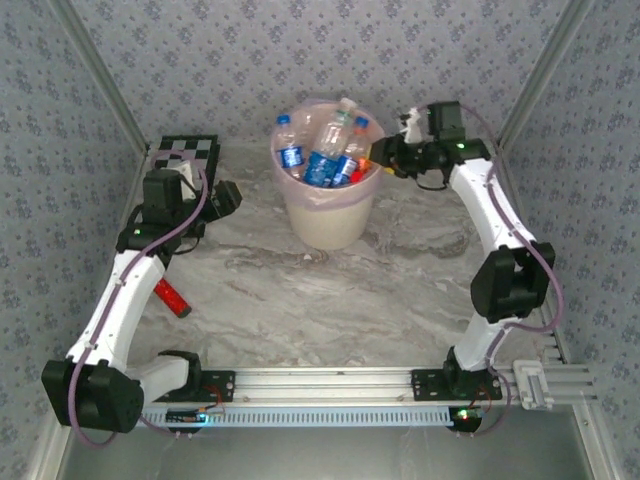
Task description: Put the plastic bottles in the bin
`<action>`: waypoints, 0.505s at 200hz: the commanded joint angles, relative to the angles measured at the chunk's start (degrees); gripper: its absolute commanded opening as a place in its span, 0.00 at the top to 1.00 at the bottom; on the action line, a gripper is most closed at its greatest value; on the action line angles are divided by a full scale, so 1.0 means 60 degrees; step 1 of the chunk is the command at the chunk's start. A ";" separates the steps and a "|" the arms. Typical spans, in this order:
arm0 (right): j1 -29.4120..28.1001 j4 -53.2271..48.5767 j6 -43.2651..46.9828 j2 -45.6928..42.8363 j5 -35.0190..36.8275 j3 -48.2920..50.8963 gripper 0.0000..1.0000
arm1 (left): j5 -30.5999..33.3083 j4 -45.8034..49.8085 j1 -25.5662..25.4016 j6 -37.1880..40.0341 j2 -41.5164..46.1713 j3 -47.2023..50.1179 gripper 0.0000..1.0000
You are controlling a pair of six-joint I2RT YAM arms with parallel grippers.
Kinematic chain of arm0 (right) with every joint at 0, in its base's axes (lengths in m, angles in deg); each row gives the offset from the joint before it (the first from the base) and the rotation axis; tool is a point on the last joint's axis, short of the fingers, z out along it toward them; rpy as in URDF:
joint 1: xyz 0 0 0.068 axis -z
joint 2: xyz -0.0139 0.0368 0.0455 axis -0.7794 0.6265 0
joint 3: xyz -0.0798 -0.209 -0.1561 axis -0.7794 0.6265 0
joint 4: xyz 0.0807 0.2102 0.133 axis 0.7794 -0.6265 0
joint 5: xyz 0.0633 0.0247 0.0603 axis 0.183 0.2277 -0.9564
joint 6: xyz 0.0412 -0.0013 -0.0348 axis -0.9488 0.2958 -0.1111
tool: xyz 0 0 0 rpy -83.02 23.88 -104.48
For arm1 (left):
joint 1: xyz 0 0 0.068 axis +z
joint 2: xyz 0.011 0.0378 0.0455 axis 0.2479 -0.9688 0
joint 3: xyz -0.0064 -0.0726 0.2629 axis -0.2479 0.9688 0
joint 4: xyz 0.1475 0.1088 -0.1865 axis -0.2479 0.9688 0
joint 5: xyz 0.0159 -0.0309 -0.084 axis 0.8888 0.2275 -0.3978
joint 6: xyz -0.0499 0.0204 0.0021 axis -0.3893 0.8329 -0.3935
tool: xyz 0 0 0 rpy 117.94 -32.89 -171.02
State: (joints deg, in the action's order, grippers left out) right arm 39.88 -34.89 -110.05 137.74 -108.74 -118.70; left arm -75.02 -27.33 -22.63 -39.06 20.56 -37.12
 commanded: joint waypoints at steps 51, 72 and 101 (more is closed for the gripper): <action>0.0370 -0.0093 0.0460 -0.0799 0.0774 -0.0489 0.02 | 0.1122 -0.0291 0.0104 0.0528 0.0345 0.0643 0.01; 0.1105 -0.0334 0.1060 -0.1816 0.1370 0.0365 0.00 | 0.2462 -0.0684 0.0111 0.0428 0.0269 0.1085 0.01; 0.1662 -0.0119 0.1977 -0.3307 0.3749 0.2421 0.00 | 0.3644 -0.1576 0.0137 0.0709 -0.0074 0.1802 0.01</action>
State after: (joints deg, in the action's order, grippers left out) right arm 48.86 -34.63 -104.44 124.87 -98.51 -112.08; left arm -62.41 -31.22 -22.21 -37.00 21.37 -29.10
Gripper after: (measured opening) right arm 0.997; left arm 0.989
